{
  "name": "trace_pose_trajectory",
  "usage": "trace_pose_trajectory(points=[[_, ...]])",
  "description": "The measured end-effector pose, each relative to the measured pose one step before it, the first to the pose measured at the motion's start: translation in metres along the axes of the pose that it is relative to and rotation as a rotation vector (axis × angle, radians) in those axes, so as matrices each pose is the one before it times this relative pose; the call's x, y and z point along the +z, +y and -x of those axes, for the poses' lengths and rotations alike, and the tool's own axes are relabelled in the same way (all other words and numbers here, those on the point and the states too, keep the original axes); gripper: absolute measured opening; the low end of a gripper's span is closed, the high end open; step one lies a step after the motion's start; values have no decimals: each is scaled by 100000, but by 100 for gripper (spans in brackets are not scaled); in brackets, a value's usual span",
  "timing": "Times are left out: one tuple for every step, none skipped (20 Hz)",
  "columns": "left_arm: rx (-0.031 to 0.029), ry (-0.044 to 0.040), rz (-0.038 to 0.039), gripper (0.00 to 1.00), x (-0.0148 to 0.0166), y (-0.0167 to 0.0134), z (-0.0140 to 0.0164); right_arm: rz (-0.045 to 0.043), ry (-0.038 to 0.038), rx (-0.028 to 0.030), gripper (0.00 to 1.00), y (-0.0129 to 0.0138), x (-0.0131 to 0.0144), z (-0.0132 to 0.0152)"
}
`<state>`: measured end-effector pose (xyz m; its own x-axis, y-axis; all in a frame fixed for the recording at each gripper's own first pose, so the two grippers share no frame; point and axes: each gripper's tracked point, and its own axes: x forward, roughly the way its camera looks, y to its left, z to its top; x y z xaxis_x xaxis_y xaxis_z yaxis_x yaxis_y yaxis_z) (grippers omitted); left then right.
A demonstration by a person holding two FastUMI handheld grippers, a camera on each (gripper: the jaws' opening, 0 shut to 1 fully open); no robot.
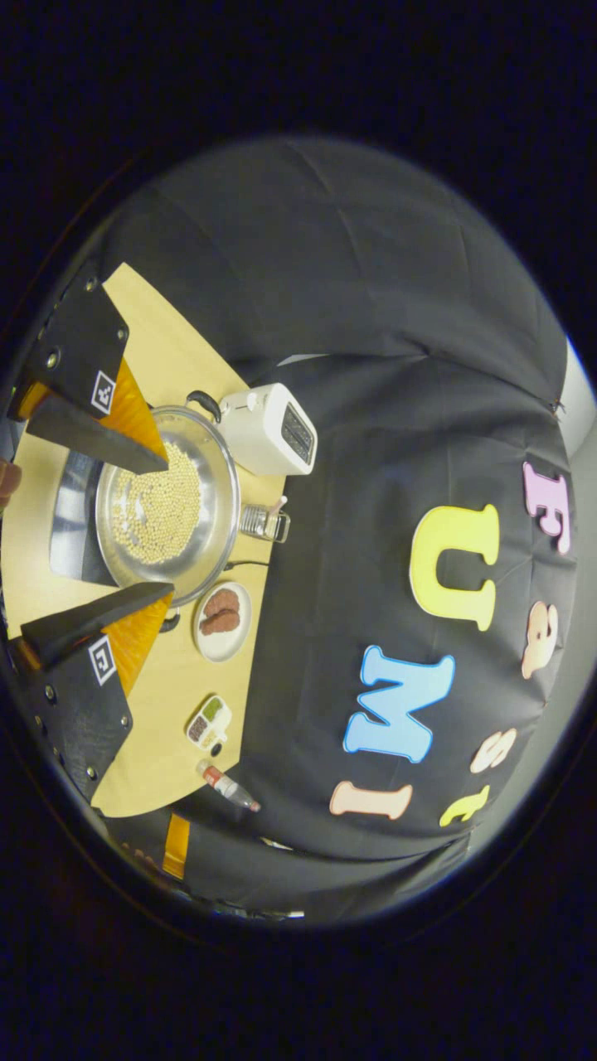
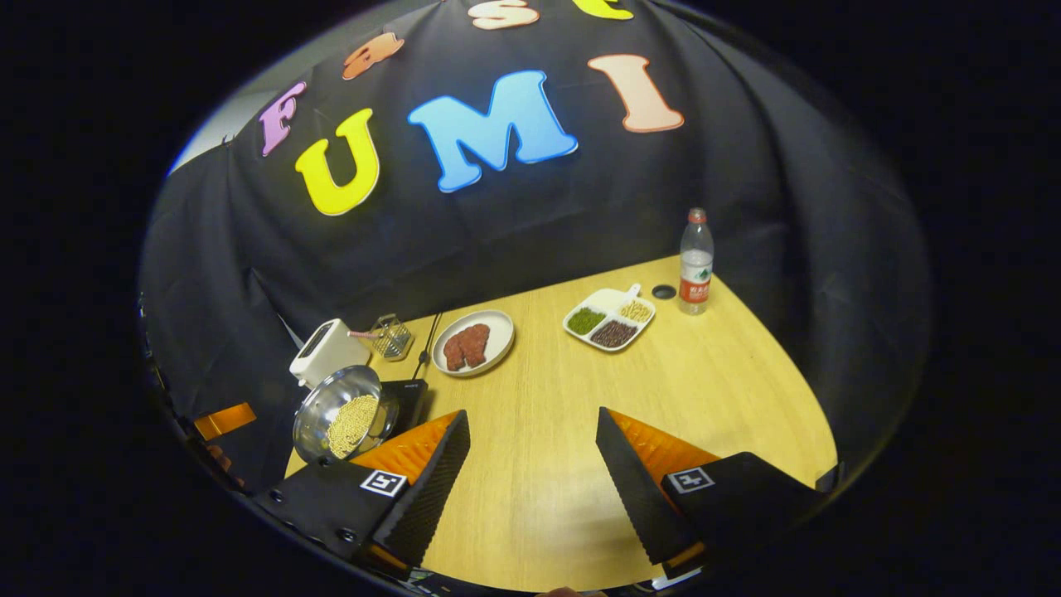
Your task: First push the handle of the pot to place it horizontally, then grasp the pot with both hands and set it on the induction cooktop.
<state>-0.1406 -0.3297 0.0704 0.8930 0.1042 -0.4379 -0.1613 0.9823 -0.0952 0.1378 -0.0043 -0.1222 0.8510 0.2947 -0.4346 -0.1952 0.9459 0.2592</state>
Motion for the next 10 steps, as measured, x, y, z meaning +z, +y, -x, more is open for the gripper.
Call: trace_pose_trajectory(points=[[911, -2588, -754, 77, 517, -1279, 1258, 1028, -2860, -440, 98, -1265, 747, 1070], [737, -3021, -1704, 77, 539, -1257, 1419, 578, -3066, -207, 98, -1155, 819, 984], [1240, -3425, -2259, 77, 715, -1028, 1320, 524, -3778, 206, 98, -1039, 902, 1005], [1233, -3829, -2124, 77, 811, -889, 1961, 871, -3861, 152, 98, -924, 977, 886], [575, -3966, -1036, 81, 1067, -1001, 1441, 2086, -4029, -221, 98, -1020, 874, 860], [-1062, -4282, -6, 81, 1054, -1697, 1562, 3826, -4192, -1127, 98, -1235, 832, 721], [-2072, -3601, 789, 77, 936, -1529, 1156, 4883, -3531, -2314, 98, -1259, 685, 614], [-2483, -3700, 950, 81, 1046, -1782, 1461, 4103, -2487, -1872, 98, -1058, 509, 600], [-1818, -3494, 658, 77, 999, -1264, 1059, 2394, -1792, -524, 98, -381, 682, 879], [-821, -4145, -67, 81, 1085, -763, 1235, 779, -1715, 677, 98, -155, 620, 779]])
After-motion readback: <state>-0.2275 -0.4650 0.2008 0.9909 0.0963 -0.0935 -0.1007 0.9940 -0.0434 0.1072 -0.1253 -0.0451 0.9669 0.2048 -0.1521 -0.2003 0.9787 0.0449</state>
